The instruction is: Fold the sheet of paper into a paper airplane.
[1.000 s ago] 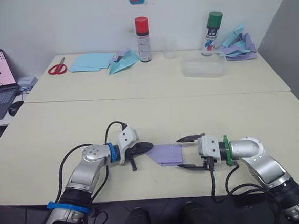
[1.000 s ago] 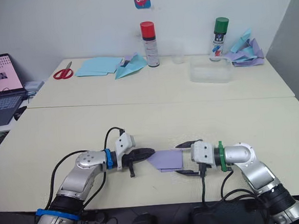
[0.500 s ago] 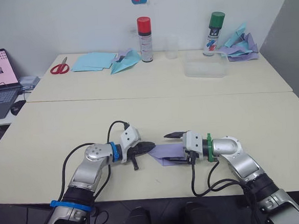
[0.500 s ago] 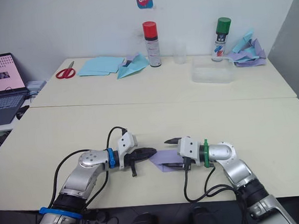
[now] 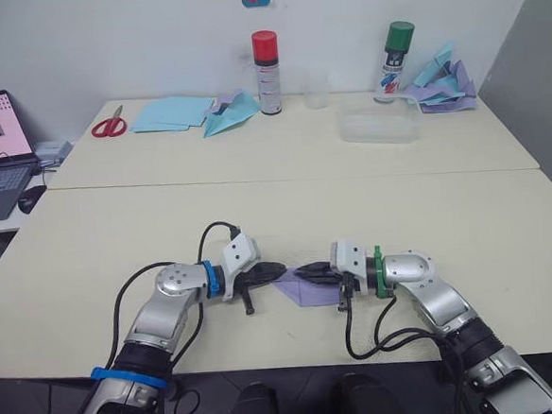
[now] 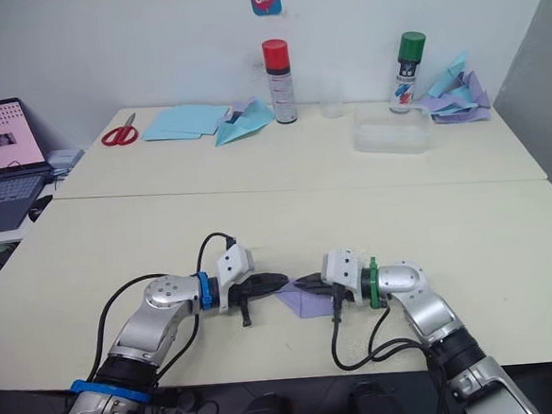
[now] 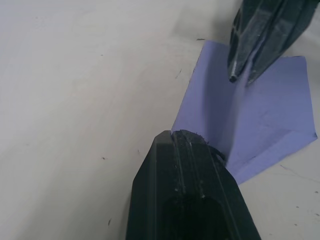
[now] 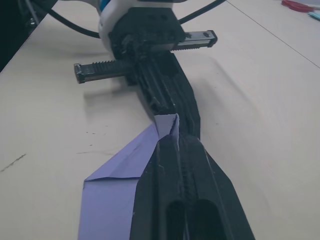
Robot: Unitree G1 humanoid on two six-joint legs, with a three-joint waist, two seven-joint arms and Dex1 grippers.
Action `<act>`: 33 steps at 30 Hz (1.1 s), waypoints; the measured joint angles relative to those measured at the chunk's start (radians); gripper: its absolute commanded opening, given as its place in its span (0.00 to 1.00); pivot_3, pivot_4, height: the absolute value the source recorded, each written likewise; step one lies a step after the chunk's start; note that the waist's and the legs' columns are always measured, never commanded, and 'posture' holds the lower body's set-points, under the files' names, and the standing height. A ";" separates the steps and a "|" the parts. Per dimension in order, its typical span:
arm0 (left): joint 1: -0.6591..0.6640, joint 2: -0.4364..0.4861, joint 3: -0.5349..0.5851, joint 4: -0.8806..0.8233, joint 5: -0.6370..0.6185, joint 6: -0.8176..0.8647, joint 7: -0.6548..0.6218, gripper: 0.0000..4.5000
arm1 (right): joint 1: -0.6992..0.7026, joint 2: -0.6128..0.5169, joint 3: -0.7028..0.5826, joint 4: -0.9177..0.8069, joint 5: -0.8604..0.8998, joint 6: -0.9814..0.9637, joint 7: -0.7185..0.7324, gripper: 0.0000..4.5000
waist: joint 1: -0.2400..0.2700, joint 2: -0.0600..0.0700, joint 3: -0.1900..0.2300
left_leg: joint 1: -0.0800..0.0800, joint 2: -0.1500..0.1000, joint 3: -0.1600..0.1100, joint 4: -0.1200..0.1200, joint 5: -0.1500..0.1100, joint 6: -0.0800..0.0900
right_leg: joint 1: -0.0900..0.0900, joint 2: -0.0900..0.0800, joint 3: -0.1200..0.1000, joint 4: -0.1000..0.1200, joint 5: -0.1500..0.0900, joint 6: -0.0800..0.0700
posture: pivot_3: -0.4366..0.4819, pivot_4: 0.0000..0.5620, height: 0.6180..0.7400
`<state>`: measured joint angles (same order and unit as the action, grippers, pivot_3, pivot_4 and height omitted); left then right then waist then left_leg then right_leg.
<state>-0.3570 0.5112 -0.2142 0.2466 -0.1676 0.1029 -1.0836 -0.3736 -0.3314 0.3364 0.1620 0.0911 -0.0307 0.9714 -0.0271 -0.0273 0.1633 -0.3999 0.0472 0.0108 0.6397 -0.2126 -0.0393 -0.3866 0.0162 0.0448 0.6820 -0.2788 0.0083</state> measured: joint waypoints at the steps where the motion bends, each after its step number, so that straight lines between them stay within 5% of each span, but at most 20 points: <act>1: -0.002 0.003 -0.001 0.000 0.002 -0.001 0.000 0.00 | -0.005 0.003 0.001 0.002 -0.009 0.010 -0.017 0.00 | 0.000 0.000 0.000 | 0.000 0.000 0.000 0.000 0.000 0.000 | 0.000 0.000 0.000 0.000 0.000 0.000 | 0.48 0.27 1.00; 21: 0.058 0.055 0.078 -0.090 -0.032 0.002 0.012 0.00 | -0.071 0.023 0.045 0.037 -0.116 0.144 -0.102 0.00 | -0.002 0.000 0.001 | 0.000 0.001 -0.001 -0.007 0.000 0.000 | -0.003 -0.001 0.000 -0.001 -0.001 -0.002 | 0.48 0.27 1.00; 33: 0.072 -0.014 0.029 -0.094 0.046 -0.032 0.114 0.00 | -0.073 0.026 0.041 0.029 -0.108 0.182 -0.107 0.00 | -0.001 0.000 0.001 | 0.001 0.000 0.000 -0.007 0.000 0.000 | -0.002 -0.001 -0.001 -0.001 -0.001 -0.002 | 0.48 0.27 1.00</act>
<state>-0.2853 0.4977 -0.1853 0.1525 -0.1220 0.0705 -0.9694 -0.4469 -0.3053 0.3772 0.1912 -0.0174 0.1513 0.8641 -0.0284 -0.0273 0.1640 -0.3993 0.0476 0.0104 0.6322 -0.2125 -0.0392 -0.3886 0.0152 0.0442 0.6805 -0.2798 0.0065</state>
